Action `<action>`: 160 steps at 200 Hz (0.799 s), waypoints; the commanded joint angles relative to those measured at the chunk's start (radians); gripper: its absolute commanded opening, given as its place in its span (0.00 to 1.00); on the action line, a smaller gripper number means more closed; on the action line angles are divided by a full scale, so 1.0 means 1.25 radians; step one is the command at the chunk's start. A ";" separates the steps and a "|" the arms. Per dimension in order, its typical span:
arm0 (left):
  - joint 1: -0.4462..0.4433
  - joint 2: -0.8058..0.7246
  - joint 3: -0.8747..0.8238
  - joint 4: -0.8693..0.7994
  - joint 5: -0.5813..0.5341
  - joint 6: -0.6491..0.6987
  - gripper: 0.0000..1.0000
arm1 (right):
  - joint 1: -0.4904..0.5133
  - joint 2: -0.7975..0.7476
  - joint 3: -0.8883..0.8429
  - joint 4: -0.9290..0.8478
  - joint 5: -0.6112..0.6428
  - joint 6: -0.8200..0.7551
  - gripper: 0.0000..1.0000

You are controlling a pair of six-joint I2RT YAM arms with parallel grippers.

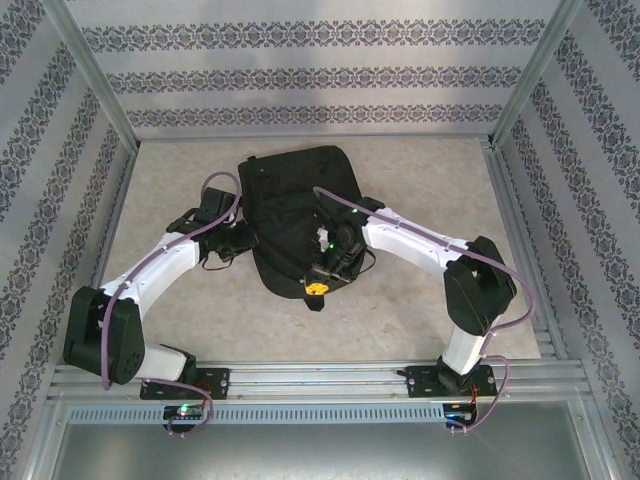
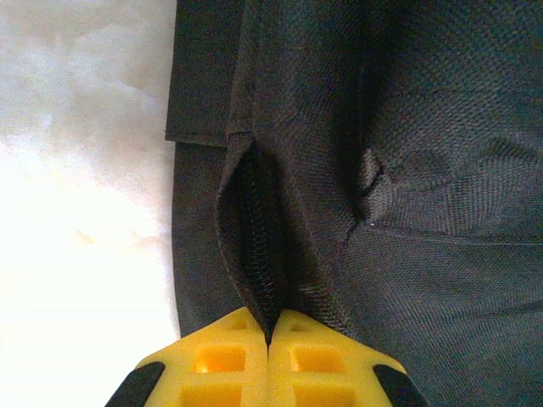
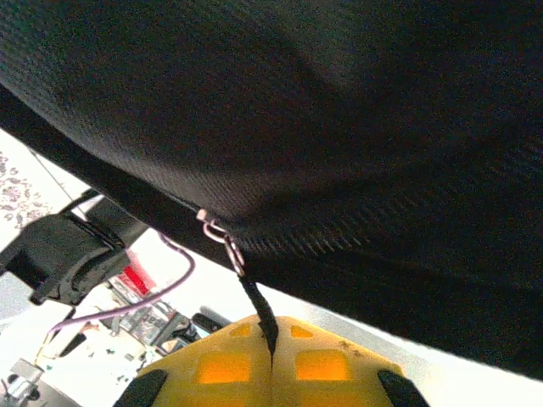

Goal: Pack the student bag

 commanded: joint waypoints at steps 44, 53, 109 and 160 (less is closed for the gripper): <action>0.022 0.023 0.138 -0.085 -0.065 0.105 0.12 | 0.017 -0.019 0.036 -0.041 -0.026 -0.077 0.00; 0.022 0.038 0.168 -0.116 -0.049 0.105 0.28 | 0.031 0.003 0.067 -0.019 -0.032 -0.061 0.00; 0.020 -0.133 0.035 -0.227 -0.006 -0.066 0.51 | 0.081 0.096 0.168 0.041 -0.068 -0.028 0.00; -0.025 -0.210 -0.071 -0.171 0.068 -0.189 0.52 | 0.082 0.118 0.168 0.056 -0.089 -0.030 0.00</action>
